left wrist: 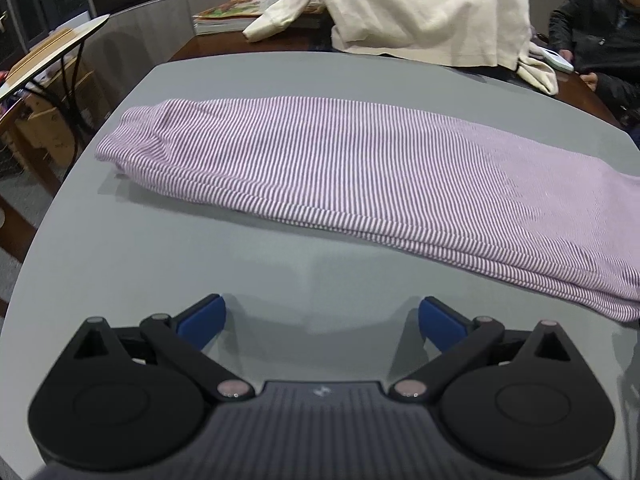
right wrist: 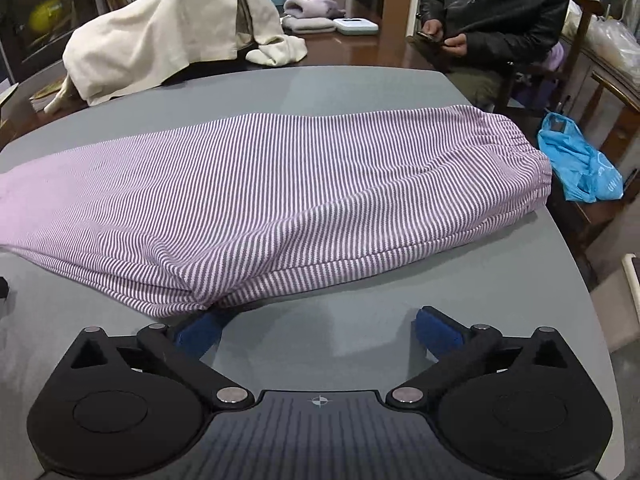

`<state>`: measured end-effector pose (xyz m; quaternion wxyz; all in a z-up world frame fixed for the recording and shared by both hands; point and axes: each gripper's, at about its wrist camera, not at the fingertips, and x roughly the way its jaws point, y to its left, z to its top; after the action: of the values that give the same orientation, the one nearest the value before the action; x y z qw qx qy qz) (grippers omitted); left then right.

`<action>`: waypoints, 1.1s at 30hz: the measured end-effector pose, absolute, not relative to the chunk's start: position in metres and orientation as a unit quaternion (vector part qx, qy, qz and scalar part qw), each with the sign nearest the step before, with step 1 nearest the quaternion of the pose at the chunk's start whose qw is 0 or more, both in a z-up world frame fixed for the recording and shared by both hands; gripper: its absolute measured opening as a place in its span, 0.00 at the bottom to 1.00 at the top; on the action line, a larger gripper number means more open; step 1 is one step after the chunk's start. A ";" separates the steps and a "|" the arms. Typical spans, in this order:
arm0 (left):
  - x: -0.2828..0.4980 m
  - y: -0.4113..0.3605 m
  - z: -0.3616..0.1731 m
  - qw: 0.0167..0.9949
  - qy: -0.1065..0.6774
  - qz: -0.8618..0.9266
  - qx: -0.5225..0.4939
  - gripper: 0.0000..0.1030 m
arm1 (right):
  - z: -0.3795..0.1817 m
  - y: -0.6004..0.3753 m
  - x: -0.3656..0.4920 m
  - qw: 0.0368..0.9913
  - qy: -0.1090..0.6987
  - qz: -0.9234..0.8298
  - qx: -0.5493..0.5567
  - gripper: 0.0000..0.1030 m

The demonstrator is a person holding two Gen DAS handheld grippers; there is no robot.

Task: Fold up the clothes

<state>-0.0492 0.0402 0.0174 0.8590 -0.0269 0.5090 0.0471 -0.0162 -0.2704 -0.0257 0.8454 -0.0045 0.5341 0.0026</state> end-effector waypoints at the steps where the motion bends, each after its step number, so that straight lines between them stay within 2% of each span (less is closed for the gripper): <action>1: -0.049 0.040 0.017 0.860 0.508 0.045 -0.025 1.00 | -0.022 -0.269 -0.018 0.846 0.533 0.002 -0.007 1.00; 9: -0.048 0.041 0.017 0.859 0.511 0.034 -0.019 1.00 | -0.007 -0.233 -0.015 0.834 0.545 0.074 -0.047 1.00; 13: -0.047 0.041 0.017 0.859 0.511 0.031 -0.018 1.00 | -0.003 -0.188 -0.029 0.826 0.528 0.157 -0.118 1.00; 28: -0.068 0.063 0.021 0.833 0.549 0.056 -0.036 1.00 | 0.038 -0.145 -0.059 0.809 0.527 0.198 -0.172 1.00; 31: -0.071 0.074 0.024 0.838 0.540 0.050 -0.061 1.00 | 0.045 -0.148 -0.067 0.812 0.527 0.192 -0.159 1.00; 33: -0.070 0.095 0.031 0.843 0.519 0.038 -0.136 1.00 | 0.048 -0.153 -0.070 0.812 0.532 0.189 -0.147 1.00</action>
<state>-0.0696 0.0951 0.0311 0.8428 -0.1358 0.5195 0.0378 -0.0697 -0.1533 0.0479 0.8120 -0.1466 0.5322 0.1894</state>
